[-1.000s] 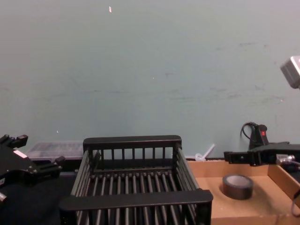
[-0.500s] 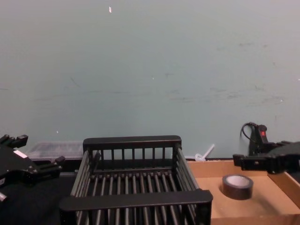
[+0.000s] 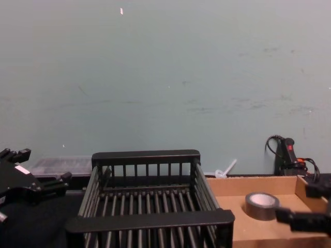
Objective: Pick up the white tape and place it into the black box , Pick up the silver tape and place it into the brown box.
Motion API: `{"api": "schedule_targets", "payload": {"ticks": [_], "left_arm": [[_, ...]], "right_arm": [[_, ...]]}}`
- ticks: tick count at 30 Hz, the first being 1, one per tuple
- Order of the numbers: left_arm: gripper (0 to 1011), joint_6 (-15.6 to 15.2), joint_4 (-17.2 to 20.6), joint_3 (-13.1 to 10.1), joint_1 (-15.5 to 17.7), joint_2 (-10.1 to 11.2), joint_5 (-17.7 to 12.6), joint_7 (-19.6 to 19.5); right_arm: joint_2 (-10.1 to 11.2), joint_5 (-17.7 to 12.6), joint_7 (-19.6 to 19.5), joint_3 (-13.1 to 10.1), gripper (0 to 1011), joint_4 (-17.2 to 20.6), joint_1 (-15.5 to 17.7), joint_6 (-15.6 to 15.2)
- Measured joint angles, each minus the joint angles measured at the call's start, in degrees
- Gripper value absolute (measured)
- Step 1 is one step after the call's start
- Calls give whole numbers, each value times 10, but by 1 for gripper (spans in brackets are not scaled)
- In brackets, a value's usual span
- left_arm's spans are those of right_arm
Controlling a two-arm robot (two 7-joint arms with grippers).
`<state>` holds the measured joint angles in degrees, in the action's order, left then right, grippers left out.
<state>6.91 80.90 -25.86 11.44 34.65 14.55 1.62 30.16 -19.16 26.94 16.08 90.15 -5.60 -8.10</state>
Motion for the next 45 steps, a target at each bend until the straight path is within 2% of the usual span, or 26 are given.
{"api": "schedule_targets", "payload": {"ticks": [3, 9, 19, 22, 31, 45], "left_arm": [[1001, 0, 0, 0, 0, 0, 0, 0], [1001, 0, 0, 0, 0, 0, 0, 0], [1001, 0, 0, 0, 0, 0, 0, 0], [1001, 0, 0, 0, 0, 0, 0, 0], [1001, 0, 0, 0, 0, 0, 0, 0], [1001, 0, 0, 0, 0, 0, 0, 0]], "right_arm": [[11, -6, 8, 1, 1002, 5, 13, 8], [31, -14, 31, 19, 1002, 12, 30, 22], [38, -5, 63, 74, 1002, 6, 5, 26], [35, 3, 72, 97, 1002, 1, -14, 20], [16, 13, 95, 144, 1002, -24, -64, 11], [-17, 24, 133, 204, 1002, -80, -139, 18]]}}
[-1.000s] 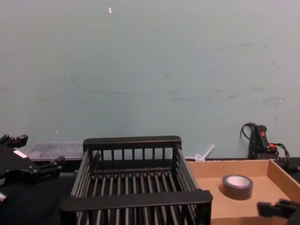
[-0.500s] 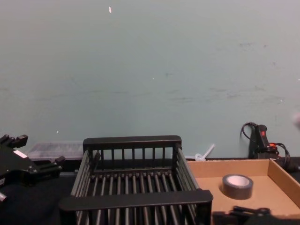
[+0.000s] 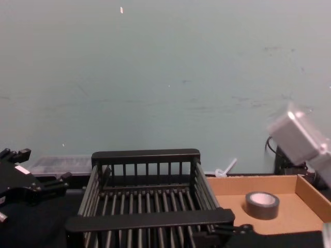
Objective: Pick up the white tape and place it into the black box , Pick up the silver tape and place it into the brown box.
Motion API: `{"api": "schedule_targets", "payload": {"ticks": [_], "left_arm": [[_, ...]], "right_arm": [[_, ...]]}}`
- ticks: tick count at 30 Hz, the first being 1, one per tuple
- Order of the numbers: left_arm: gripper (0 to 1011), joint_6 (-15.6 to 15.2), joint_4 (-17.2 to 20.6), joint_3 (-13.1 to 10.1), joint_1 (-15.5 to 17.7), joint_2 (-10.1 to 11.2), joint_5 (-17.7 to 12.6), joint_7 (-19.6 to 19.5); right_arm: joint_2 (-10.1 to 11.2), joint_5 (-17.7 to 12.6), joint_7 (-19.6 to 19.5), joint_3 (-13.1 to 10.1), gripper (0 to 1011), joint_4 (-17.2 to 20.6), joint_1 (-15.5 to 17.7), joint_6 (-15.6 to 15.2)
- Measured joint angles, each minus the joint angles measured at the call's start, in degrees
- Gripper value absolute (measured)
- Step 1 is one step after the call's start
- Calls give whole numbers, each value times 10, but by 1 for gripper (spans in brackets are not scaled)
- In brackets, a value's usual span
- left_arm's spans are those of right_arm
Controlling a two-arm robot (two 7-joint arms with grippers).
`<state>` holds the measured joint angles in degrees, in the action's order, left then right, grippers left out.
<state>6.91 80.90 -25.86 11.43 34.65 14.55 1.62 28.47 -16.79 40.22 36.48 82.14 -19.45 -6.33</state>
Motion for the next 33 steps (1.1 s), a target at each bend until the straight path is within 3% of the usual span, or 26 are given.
{"api": "schedule_targets", "payload": {"ticks": [15, 33], "left_arm": [[1001, 0, 0, 0, 0, 0, 0, 0], [1001, 0, 0, 0, 0, 0, 0, 0]], "right_arm": [[-38, 22, 1, 46, 1002, -55, -49, -7], [-50, 40, -3, 65, 1002, -73, -59, -21]]}}
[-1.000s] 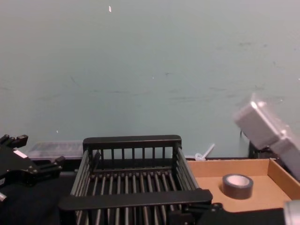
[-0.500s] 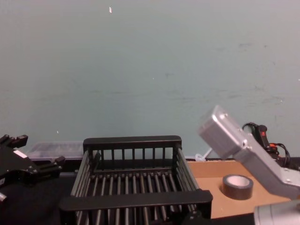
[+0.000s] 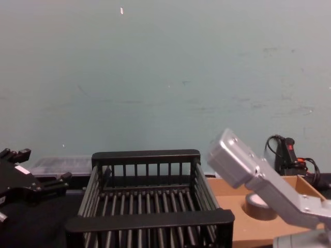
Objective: Pick up the white tape and place it into the black box , Pick up the silver tape and place it into the brown box.
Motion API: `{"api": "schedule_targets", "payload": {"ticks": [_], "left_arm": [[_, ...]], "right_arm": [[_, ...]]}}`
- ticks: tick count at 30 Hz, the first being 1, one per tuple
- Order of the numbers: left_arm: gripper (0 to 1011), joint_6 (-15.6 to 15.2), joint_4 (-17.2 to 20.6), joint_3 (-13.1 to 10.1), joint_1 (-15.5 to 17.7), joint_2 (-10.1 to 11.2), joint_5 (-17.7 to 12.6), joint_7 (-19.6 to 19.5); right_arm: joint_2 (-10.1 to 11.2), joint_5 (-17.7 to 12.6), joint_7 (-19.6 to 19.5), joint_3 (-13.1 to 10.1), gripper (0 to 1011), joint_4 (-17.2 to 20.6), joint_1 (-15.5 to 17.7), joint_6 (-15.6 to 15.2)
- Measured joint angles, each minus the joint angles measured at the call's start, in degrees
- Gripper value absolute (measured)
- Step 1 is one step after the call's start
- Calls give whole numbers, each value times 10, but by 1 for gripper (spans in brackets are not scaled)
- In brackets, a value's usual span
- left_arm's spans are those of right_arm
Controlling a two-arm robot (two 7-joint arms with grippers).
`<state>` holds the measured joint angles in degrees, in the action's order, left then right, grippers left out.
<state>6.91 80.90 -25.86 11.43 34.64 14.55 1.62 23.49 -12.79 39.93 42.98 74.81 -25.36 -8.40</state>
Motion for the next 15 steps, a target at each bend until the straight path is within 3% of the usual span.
{"api": "schedule_targets", "payload": {"ticks": [15], "left_arm": [[1002, 0, 0, 0, 0, 0, 0, 0]], "right_arm": [[-7, 13, -5, 7, 1002, -3, -1, -21]]}}
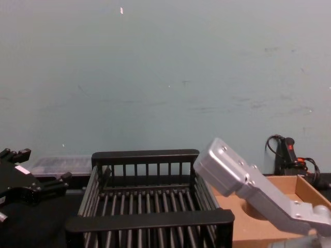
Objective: Pick up the white tape and place it into the black box , Pick up the silver tape and place it into the brown box.
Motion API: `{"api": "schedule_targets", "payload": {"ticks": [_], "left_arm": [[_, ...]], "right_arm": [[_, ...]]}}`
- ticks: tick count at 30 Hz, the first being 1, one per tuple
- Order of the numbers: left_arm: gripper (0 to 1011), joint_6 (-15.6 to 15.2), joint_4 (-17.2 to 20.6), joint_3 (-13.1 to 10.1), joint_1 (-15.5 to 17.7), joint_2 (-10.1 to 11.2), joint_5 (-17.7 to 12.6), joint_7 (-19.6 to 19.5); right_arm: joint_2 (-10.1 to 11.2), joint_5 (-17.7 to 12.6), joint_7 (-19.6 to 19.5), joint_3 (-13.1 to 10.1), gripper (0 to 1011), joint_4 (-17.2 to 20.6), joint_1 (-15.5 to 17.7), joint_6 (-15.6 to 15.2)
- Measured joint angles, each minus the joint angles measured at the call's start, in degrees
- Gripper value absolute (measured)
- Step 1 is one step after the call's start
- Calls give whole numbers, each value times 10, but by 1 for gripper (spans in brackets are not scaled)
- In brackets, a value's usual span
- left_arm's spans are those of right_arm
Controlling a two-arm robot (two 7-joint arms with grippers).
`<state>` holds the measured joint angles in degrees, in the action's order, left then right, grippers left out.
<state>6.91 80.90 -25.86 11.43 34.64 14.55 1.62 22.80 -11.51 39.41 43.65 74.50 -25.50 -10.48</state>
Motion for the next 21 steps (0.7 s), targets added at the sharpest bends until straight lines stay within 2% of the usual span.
{"api": "schedule_targets", "payload": {"ticks": [21], "left_arm": [[1001, 0, 0, 0, 0, 0, 0, 0]], "right_arm": [[-9, 1, 3, 2, 1002, -10, 1, -8]]}}
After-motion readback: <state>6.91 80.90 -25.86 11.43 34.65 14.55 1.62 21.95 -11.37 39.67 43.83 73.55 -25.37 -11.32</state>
